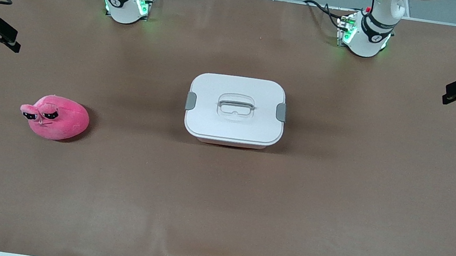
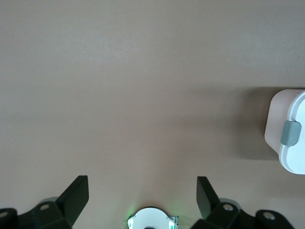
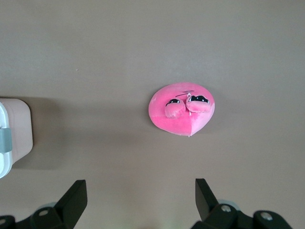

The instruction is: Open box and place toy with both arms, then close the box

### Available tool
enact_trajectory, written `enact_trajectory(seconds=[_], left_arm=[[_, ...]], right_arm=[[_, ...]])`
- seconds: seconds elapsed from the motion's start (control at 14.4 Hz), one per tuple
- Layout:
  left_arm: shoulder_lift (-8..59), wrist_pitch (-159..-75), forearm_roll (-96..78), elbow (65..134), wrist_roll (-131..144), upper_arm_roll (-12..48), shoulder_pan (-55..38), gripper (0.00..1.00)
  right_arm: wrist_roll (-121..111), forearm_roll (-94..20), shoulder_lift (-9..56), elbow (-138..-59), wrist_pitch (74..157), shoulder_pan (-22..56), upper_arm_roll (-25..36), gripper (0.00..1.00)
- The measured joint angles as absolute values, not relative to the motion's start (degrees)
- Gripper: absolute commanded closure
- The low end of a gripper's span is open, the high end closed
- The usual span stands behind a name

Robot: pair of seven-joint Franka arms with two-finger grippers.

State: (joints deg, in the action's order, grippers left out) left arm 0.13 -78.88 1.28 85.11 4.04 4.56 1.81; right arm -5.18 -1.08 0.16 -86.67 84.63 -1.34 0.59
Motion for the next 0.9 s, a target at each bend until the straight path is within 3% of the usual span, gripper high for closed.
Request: enact_trajectory(seconds=[0.9], left_arm=[[5.0,-82.1,1.3,82.1,12.0,4.7,1.6,0.00]], right_arm=[[-5.2,-5.1,4.7,-86.7,85.3,-1.3,0.5,0.00]])
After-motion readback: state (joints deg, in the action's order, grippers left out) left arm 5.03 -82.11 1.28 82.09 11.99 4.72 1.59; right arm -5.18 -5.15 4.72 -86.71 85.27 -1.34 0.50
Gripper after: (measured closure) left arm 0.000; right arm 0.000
